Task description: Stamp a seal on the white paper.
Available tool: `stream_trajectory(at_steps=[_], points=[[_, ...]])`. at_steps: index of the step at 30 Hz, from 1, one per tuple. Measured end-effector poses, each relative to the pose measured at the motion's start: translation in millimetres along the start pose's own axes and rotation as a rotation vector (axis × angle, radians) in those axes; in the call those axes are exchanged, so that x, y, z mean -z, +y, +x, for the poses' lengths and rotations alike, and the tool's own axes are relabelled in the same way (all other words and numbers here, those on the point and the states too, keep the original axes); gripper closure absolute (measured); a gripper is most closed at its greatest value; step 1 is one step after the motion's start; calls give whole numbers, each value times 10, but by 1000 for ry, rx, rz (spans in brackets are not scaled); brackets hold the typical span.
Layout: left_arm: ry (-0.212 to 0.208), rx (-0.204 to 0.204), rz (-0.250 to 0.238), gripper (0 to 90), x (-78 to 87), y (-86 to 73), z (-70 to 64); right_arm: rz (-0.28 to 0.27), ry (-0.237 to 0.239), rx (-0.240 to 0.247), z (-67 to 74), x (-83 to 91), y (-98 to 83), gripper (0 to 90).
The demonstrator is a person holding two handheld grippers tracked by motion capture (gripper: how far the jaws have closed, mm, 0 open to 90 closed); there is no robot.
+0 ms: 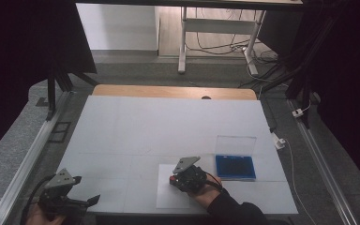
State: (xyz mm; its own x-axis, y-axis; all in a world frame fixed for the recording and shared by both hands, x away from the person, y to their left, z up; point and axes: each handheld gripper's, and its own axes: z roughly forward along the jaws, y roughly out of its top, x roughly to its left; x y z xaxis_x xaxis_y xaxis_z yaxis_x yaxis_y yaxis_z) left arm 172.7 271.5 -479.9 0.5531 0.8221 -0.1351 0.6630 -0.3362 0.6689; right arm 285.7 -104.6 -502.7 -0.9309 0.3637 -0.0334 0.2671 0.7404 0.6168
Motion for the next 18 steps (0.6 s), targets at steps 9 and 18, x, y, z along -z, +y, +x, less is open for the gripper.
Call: stream_trajectory(at_steps=[9, 18], points=[[2, -2, -2, 43, 5, -6, -5, -1, 9, -12, -24, 3, 4, 804], [-4, 2, -4, 43, 7, -6, 3, -28, 31, -44, -54, 32, -1, 803]])
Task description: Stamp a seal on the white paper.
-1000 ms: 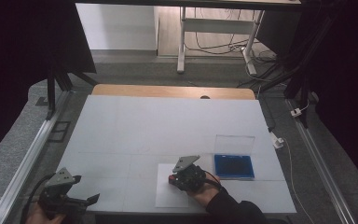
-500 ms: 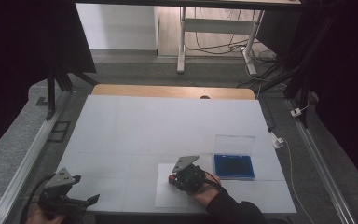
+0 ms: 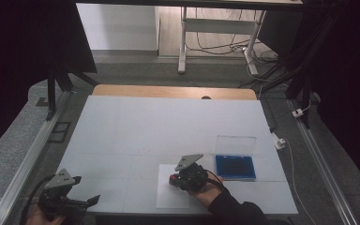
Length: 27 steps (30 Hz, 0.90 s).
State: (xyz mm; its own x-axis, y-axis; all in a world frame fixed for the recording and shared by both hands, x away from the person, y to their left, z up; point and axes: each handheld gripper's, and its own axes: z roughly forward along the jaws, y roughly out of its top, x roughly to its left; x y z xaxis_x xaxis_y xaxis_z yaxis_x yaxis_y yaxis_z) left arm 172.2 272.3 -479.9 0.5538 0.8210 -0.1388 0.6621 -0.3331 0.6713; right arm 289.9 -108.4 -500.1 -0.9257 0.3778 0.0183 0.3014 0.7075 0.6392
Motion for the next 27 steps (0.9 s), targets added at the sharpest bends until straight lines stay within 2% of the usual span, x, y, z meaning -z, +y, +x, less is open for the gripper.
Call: stream_trajectory(at_steps=[11, 19, 27], points=[[-7, 7, -6, 44, 10, -7, 13, -50, 5, -16, -19, 102, 30, 803], [-6, 10, -10, 44, 15, -15, 11, -66, -3, -23, -37, 164, 40, 803], [-7, 10, -12, 45, 18, -18, 10, -88, 7, 0, -40, 255, 43, 803]])
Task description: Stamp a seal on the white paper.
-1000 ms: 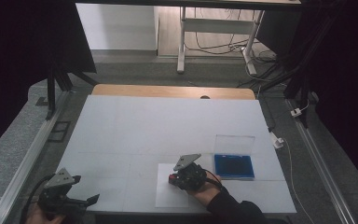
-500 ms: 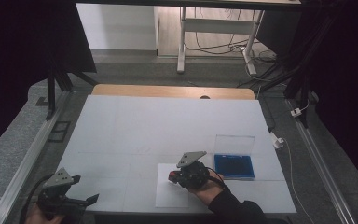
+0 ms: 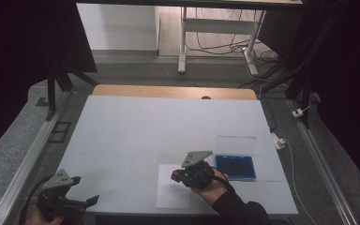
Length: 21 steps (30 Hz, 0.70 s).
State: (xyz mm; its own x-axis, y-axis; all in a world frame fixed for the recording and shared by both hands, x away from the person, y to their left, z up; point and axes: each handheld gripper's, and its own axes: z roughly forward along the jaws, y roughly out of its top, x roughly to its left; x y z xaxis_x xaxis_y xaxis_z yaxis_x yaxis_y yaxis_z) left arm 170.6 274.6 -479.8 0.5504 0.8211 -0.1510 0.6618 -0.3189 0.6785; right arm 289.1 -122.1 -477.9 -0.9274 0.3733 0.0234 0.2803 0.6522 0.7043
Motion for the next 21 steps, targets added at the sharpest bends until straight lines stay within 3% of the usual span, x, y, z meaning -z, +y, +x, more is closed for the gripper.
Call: stream_trajectory(at_steps=[21], points=[[-4, -9, 3, 49, -2, 6, -4, -44, -70, -57, -164, 280, -67, 803]])
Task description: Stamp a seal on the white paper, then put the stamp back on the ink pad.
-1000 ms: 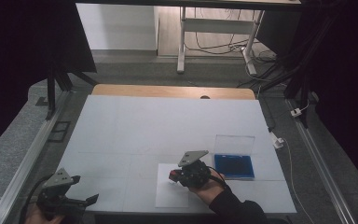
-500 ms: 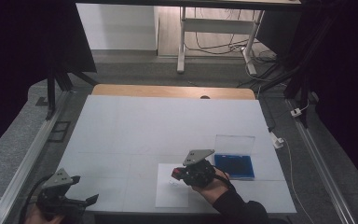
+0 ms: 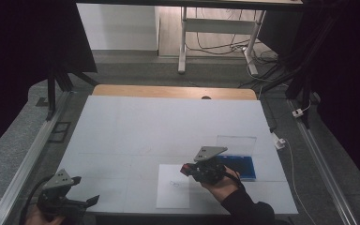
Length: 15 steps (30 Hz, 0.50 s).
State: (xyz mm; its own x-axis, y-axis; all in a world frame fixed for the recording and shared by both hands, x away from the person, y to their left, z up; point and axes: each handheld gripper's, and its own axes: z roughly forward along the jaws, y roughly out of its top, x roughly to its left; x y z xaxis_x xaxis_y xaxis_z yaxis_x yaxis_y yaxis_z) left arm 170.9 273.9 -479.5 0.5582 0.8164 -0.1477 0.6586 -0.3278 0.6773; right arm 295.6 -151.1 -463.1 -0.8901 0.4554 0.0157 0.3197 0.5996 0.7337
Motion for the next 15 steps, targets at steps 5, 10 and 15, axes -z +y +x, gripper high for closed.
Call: stream_trajectory(at_steps=[5, 10, 15], points=[[0, -1, 1, 49, -2, 2, 0, -7, -25, -12, -61, 79, -18, 803], [3, -2, 0, 49, -2, 3, -7, -19, -55, -27, -138, 156, -43, 803], [0, 2, -2, 49, 1, -3, 1, -24, -83, -38, -221, 230, -75, 803]])
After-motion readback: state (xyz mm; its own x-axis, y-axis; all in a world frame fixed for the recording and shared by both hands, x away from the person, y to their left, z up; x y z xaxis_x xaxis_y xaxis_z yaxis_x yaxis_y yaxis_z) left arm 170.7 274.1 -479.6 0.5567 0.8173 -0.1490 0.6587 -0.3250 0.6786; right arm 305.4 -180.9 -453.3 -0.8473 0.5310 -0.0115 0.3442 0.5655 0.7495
